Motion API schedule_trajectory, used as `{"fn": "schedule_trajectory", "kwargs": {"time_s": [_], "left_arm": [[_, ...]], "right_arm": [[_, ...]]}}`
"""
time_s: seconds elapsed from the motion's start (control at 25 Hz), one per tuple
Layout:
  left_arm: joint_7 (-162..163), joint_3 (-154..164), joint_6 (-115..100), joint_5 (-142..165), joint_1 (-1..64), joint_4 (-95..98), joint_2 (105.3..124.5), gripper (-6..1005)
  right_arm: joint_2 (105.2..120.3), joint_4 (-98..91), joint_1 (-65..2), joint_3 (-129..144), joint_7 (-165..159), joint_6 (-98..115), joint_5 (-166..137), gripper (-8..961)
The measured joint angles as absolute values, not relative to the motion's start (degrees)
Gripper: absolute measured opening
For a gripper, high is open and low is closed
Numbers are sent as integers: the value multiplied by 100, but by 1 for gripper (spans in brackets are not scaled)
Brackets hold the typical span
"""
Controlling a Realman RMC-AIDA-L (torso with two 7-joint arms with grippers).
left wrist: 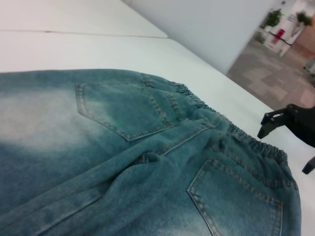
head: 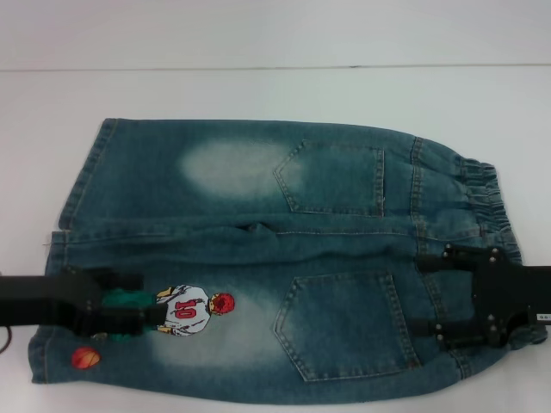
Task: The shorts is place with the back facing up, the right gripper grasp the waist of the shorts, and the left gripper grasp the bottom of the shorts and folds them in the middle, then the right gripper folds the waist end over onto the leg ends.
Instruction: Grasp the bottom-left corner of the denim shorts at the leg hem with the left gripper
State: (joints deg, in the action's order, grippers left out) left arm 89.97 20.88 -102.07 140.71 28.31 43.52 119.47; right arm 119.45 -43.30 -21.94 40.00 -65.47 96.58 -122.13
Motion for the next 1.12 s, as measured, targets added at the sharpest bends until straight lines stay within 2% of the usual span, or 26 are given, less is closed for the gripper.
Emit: {"fn": "schedule_trajectory", "kwargs": {"time_s": [0.16, 0.52, 0.64, 1.12], "left_arm": [[9960, 2179, -10428, 14143, 2858, 4900, 11938, 884], [12220, 2792, -11115, 15365, 3110, 5922, 11658, 883], [12433, 2794, -11198, 15802, 3200, 5999, 11618, 883], [12624, 2943, -10688, 16351, 3257, 5980, 11586, 884]], "right_arm": [[11945, -4344, -2152, 3956, -6372, 9617, -12213, 908], [11941, -4374, -2128, 3850, -6181, 9474, -12215, 906], [11942, -4376, -2127, 3847, -6151, 9439, -12217, 905], [11904, -4388, -2127, 3769, -6152, 9425, -12217, 902]]}}
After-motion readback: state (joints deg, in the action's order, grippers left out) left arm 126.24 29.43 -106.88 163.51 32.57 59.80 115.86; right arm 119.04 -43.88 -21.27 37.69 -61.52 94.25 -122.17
